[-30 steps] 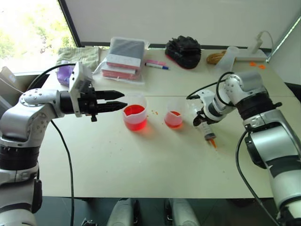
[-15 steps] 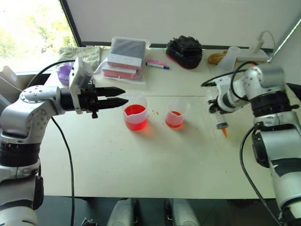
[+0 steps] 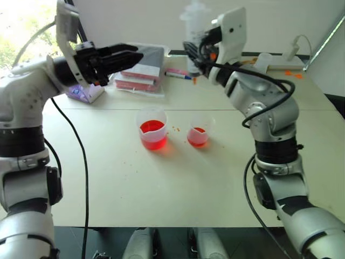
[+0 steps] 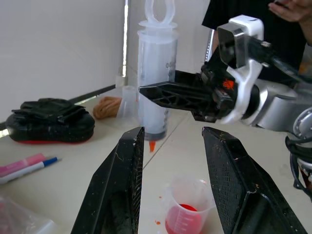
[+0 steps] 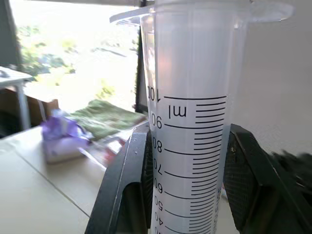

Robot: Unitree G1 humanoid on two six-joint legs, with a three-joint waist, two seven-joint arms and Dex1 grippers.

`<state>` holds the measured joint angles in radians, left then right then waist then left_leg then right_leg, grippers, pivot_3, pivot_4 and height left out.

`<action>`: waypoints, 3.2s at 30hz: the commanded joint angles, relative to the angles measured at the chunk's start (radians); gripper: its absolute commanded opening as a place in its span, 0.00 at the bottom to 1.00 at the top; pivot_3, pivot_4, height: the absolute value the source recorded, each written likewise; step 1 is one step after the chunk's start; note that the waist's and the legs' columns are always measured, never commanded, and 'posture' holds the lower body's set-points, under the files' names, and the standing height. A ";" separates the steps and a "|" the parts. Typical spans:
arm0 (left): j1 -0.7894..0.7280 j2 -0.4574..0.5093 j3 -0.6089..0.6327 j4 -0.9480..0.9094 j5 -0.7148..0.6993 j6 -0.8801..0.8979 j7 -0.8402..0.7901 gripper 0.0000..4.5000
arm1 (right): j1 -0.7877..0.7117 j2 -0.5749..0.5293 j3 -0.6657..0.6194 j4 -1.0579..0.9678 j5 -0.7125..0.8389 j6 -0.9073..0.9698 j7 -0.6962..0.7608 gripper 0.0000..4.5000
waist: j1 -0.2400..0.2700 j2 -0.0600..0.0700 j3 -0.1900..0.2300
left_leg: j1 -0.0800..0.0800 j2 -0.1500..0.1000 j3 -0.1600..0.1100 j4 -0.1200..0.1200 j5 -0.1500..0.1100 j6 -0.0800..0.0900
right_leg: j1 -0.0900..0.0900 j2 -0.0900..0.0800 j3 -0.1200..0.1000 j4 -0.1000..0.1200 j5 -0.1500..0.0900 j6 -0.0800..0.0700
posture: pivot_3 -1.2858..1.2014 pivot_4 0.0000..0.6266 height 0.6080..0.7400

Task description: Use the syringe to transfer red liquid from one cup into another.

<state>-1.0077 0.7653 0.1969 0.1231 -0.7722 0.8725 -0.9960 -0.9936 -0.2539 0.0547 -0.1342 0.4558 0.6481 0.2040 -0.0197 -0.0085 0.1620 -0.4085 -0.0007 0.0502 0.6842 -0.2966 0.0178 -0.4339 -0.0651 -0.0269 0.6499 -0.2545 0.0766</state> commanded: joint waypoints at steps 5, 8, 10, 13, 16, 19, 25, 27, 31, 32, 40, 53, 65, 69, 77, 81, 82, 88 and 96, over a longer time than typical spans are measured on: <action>-0.031 0.128 0.051 -0.004 0.004 0.047 0.005 0.43 | 0.079 0.160 -0.017 -0.050 0.109 -0.082 0.108 0.30 | 0.003 0.000 0.000 | 0.000 0.000 0.000 0.000 0.000 0.000 | 0.000 0.000 0.000 0.000 0.000 0.000 | 0.52 0.24 1.00; -0.031 0.162 0.060 -0.006 0.001 0.056 0.005 0.43 | 0.129 0.178 0.015 -0.058 0.091 -0.086 0.125 0.30 | 0.004 0.000 0.000 | 0.000 -0.001 -0.001 0.000 0.000 0.000 | 0.001 0.000 0.000 0.000 0.000 0.000 | 0.52 0.24 1.00; -0.025 0.178 0.064 -0.016 -0.002 0.065 0.010 0.43 | 0.190 0.184 0.060 -0.050 0.051 -0.111 0.139 0.30 | 0.003 0.000 0.000 | 0.000 -0.001 -0.001 0.000 0.000 0.000 | 0.001 0.000 0.000 0.000 0.000 0.000 | 0.52 0.24 1.00; -0.013 0.184 0.071 -0.037 -0.017 0.083 0.019 0.43 | 0.249 0.200 0.105 -0.026 0.000 -0.151 0.150 0.30 | 0.001 0.000 0.000 | 0.000 -0.001 -0.001 0.000 0.000 0.000 | 0.001 0.000 0.000 0.000 0.000 0.000 | 0.52 0.24 1.00; -0.008 0.181 0.074 -0.050 -0.027 0.095 0.027 0.43 | 0.275 0.219 0.123 0.001 -0.038 -0.191 0.157 0.30 | -0.001 0.000 0.000 | 0.000 -0.001 -0.001 0.000 0.001 -0.001 | 0.000 0.000 0.000 0.000 0.000 0.000 | 0.52 0.24 1.00; 0.000 0.166 0.073 -0.073 -0.043 0.117 0.042 0.43 | 0.307 0.235 0.146 0.045 -0.092 -0.254 0.158 0.30 | -0.001 0.000 0.000 | 0.001 0.000 -0.001 0.000 0.001 -0.002 | 0.000 0.001 0.000 0.000 0.000 0.000 | 0.52 0.24 1.00; 0.035 0.132 0.065 -0.113 -0.069 0.135 0.065 0.43 | 0.334 0.257 0.158 0.114 -0.172 -0.343 0.152 0.30 | 0.002 0.000 0.000 | 0.001 -0.001 -0.001 0.000 0.004 -0.007 | 0.001 0.000 0.000 0.000 0.000 0.000 | 0.52 0.24 1.00; 0.043 0.105 0.062 -0.129 -0.078 0.138 0.080 0.43 | 0.349 0.254 0.170 0.141 -0.209 -0.377 0.151 0.30 | 0.002 0.000 0.000 | 0.001 -0.001 -0.001 0.000 0.004 -0.007 | 0.001 0.000 0.000 0.000 0.000 0.000 | 0.52 0.24 1.00; 0.064 0.082 0.056 -0.154 -0.082 0.141 0.088 0.43 | 0.364 0.259 0.173 0.164 -0.246 -0.411 0.151 0.30 | 0.000 -0.001 0.000 | 0.001 -0.001 -0.001 0.000 0.004 -0.007 | 0.001 0.000 0.000 0.000 0.000 0.000 | 0.52 0.24 1.00; 0.070 0.081 0.052 -0.159 -0.079 0.138 0.086 0.43 | 0.366 0.261 0.171 0.167 -0.251 -0.414 0.152 0.30 | -0.001 -0.001 0.000 | 0.001 -0.001 -0.001 0.000 0.004 -0.007 | 0.001 0.000 0.000 0.000 0.000 0.000 | 0.52 0.24 1.00; 0.096 0.043 0.029 -0.181 -0.072 0.132 0.106 0.43 | 0.382 0.267 0.163 0.164 -0.276 -0.418 0.155 0.30 | 0.000 -0.001 0.000 | 0.001 0.000 -0.001 0.000 0.004 -0.008 | 0.001 0.000 0.000 0.000 0.000 0.000 | 0.52 0.24 1.00; 0.126 0.001 -0.015 -0.191 -0.064 0.148 0.125 0.43 | 0.405 0.265 0.176 0.137 -0.298 -0.413 0.170 0.30 | 0.001 -0.001 0.000 | 0.001 0.000 -0.001 0.000 0.004 -0.008 | 0.001 0.000 0.000 0.000 0.000 0.000 | 0.52 0.24 1.00; 0.133 -0.041 -0.062 -0.170 -0.042 0.138 0.105 0.43 | 0.410 0.264 0.178 0.122 -0.312 -0.404 0.182 0.30 | 0.001 -0.001 0.000 | 0.001 0.000 -0.001 0.000 0.004 -0.008 | 0.001 0.000 0.000 0.000 0.000 0.000 | 0.52 0.24 1.00; 0.125 -0.056 -0.075 -0.155 -0.036 0.135 0.096 0.43 | 0.412 0.265 0.182 0.116 -0.315 -0.400 0.184 0.30 | 0.001 -0.001 0.000 | 0.001 0.000 -0.001 0.000 0.004 -0.008 | 0.001 0.000 0.000 0.000 0.000 0.000 | 0.52 0.24 1.00; 0.112 -0.084 -0.098 -0.110 -0.011 0.114 0.076 0.43 | 0.425 0.259 0.187 0.103 -0.322 -0.395 0.189 0.30 | 0.001 -0.001 0.000 | 0.001 -0.001 -0.001 0.000 0.004 -0.008 | 0.001 0.000 0.000 0.000 0.000 0.000 | 0.52 0.24 1.00; 0.104 -0.106 -0.109 -0.091 0.003 0.097 0.071 0.43 | 0.429 0.258 0.188 0.097 -0.325 -0.391 0.192 0.30 | 0.001 -0.001 0.000 | 0.001 -0.001 -0.001 0.000 0.004 -0.008 | 0.001 0.000 0.000 0.000 0.000 0.000 | 0.52 0.24 1.00; 0.099 -0.116 -0.109 -0.086 0.004 0.094 0.070 0.43 | 0.430 0.258 0.189 0.095 -0.326 -0.390 0.192 0.30 | 0.001 -0.001 0.000 | 0.001 -0.001 -0.001 0.000 0.005 -0.008 | 0.001 0.000 0.000 0.000 0.000 0.000 | 0.52 0.24 1.00; 0.092 -0.138 -0.108 -0.072 0.013 0.090 0.068 0.18 | 0.435 0.257 0.190 0.087 -0.329 -0.381 0.192 0.30 | 0.002 -0.001 0.000 | 0.001 -0.001 -0.001 0.000 0.004 -0.008 | 0.001 0.000 0.000 0.000 0.000 0.000 | 0.52 0.24 1.00; 0.103 -0.132 -0.110 -0.078 0.032 0.099 0.079 0.01 | 0.440 0.260 0.191 0.085 -0.331 -0.378 0.191 0.30 | 0.002 -0.001 0.000 | 0.001 -0.001 -0.001 0.000 0.004 -0.008 | 0.001 0.000 0.000 0.000 0.000 0.000 | 0.52 0.24 1.00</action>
<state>-0.8967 0.6211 0.0902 0.0688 -0.7515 0.9726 -0.9209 -0.5478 -0.0043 0.2427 0.0096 0.1230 0.2791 0.3933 -0.0180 -0.0092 0.1617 -0.4073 -0.0012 0.0490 0.6843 -0.2921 0.0100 -0.4331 -0.0650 -0.0265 0.6499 -0.2546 0.0763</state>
